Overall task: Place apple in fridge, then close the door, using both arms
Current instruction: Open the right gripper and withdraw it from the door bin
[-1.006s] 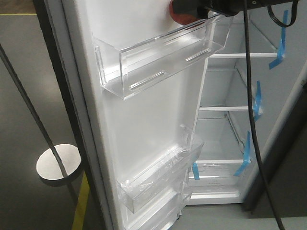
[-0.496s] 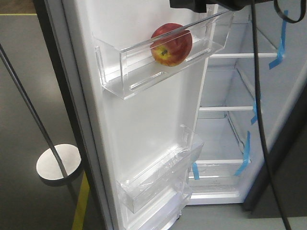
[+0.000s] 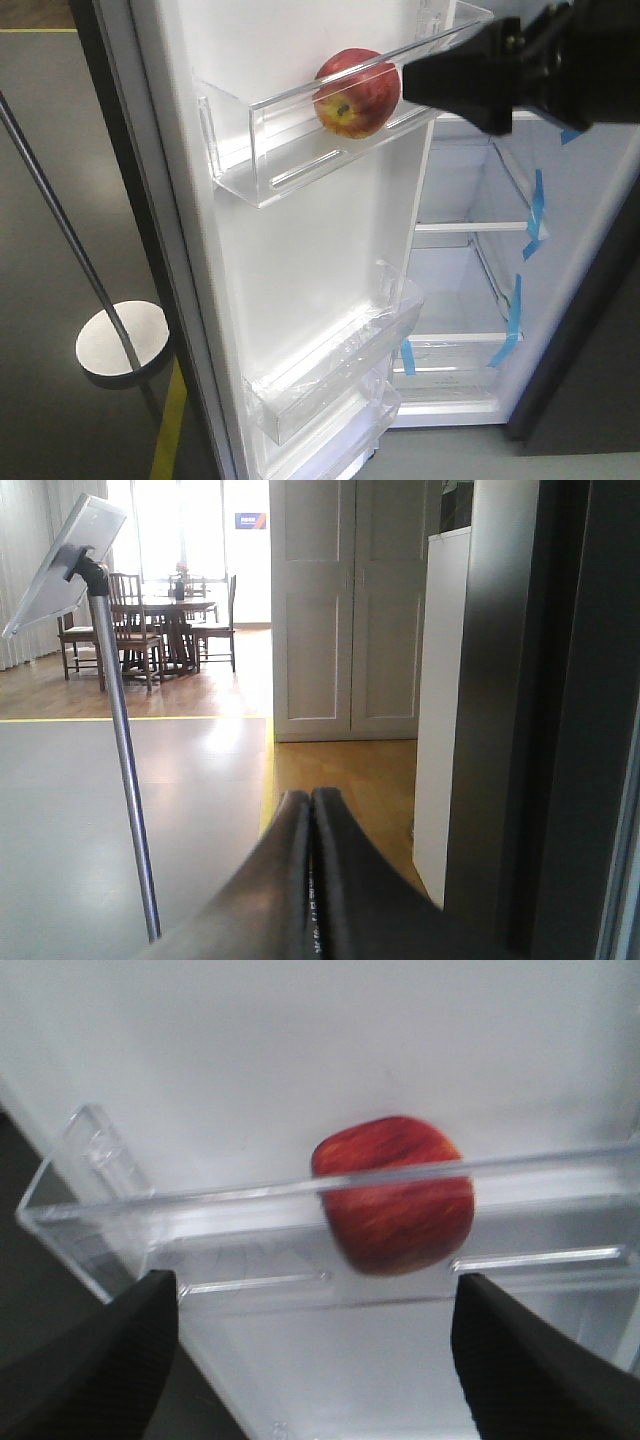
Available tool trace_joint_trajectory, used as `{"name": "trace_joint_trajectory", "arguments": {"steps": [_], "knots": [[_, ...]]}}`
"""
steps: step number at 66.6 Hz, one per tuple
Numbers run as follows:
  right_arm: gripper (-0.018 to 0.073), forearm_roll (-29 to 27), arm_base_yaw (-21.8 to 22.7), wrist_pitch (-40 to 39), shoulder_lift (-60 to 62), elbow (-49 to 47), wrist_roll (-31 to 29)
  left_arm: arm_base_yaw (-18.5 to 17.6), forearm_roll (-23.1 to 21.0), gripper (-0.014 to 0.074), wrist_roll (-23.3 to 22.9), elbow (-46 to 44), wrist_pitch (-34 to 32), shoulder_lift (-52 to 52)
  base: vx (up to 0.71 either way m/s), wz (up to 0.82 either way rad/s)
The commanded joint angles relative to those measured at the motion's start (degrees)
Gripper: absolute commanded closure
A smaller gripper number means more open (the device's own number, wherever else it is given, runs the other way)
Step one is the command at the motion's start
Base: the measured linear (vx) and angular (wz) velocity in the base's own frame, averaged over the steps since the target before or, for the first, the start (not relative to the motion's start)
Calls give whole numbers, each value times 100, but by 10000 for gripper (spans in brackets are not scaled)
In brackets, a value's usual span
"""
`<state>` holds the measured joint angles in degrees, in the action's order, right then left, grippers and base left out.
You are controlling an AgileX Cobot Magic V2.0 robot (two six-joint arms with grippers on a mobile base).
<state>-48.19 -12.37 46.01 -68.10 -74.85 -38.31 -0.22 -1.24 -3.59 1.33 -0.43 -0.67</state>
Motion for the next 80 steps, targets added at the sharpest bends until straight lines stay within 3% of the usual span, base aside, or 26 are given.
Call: {"name": "trace_joint_trajectory", "arguments": {"steps": [1, 41, 74, 80], "knots": [[21, -504, 24, -321, 636, 539, -263, 12, -44, 603, -2, 74, -380, -76, 0, 0], [21, -679, 24, 68, 3945, 3973, 51, 12, -44, 603, -2, 74, -380, -76, 0, 0], [21, -518, 24, 772, 4997, 4775, 200, 12, -44, 603, -7, 74, -465, -76, 0, 0], [21, -453, 24, 790, 4997, 4775, 194, 12, -44, 603, -207, 74, -612, -76, 0, 0]]}}
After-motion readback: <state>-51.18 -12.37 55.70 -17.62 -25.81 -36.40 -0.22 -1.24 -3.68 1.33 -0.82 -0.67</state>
